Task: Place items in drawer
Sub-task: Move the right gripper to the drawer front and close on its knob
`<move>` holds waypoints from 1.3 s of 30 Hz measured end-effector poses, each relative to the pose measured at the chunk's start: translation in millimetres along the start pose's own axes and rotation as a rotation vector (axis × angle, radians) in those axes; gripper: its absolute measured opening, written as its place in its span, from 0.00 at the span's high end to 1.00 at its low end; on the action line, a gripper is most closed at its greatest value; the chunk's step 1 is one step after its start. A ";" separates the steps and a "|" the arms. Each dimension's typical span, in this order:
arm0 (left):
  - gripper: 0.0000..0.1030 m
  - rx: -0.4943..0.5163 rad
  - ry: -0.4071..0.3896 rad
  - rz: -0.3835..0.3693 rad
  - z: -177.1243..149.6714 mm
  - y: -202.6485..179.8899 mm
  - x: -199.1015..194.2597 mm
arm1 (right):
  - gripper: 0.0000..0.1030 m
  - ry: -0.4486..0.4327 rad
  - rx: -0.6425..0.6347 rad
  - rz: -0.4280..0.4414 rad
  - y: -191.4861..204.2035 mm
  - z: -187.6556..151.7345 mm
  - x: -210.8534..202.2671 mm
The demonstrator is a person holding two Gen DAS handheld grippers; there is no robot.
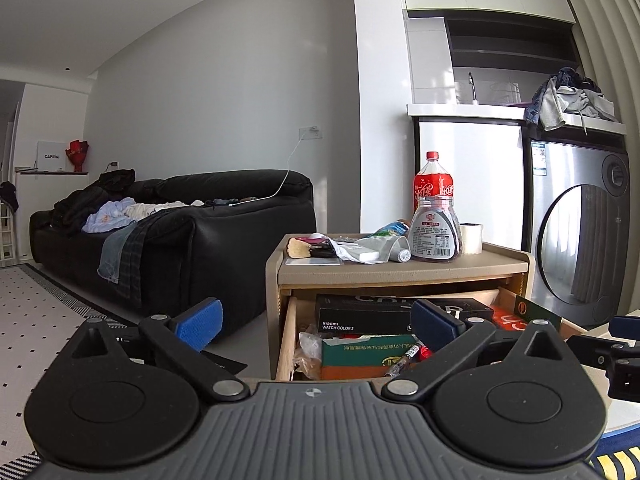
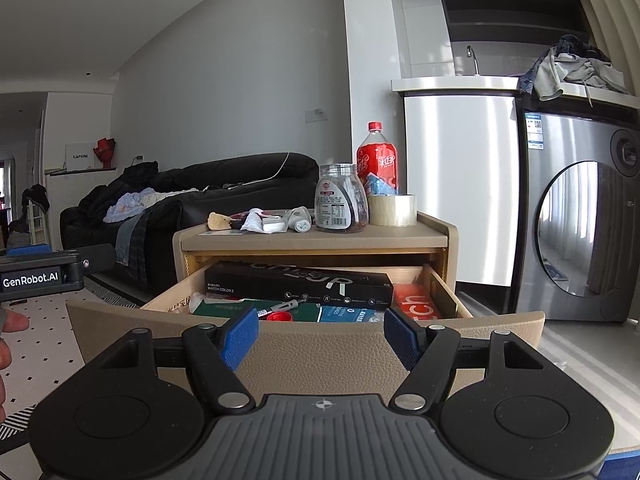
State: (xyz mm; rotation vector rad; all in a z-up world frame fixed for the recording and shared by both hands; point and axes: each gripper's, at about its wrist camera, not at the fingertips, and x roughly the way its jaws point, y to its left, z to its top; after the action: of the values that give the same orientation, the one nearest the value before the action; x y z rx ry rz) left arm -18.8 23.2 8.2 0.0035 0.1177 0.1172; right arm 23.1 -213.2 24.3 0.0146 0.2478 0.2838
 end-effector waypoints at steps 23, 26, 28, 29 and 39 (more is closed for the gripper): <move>0.00 0.046 0.024 0.002 -29.7 -10.4 -35.4 | 0.29 0.082 0.010 -0.026 22.5 -36.4 8.8; 0.00 0.035 0.032 0.001 -31.1 -8.9 -35.9 | 0.29 0.096 0.007 -0.036 26.8 -42.4 14.0; 0.00 0.029 0.038 0.002 -32.9 -8.5 -37.5 | 0.29 0.104 0.009 -0.037 28.2 -45.2 16.3; 0.00 0.027 0.040 0.001 -34.1 -8.1 -38.3 | 0.29 0.108 0.009 -0.038 29.0 -46.7 17.2; 0.00 0.017 0.073 0.000 -45.4 -6.1 -43.5 | 0.29 0.122 -0.002 -0.038 34.2 -55.1 21.4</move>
State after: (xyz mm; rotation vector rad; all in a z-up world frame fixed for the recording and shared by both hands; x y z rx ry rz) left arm -66.3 11.9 -31.9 0.0164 0.1920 0.1161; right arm 20.1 -175.5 -32.5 -0.0096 0.3685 0.2474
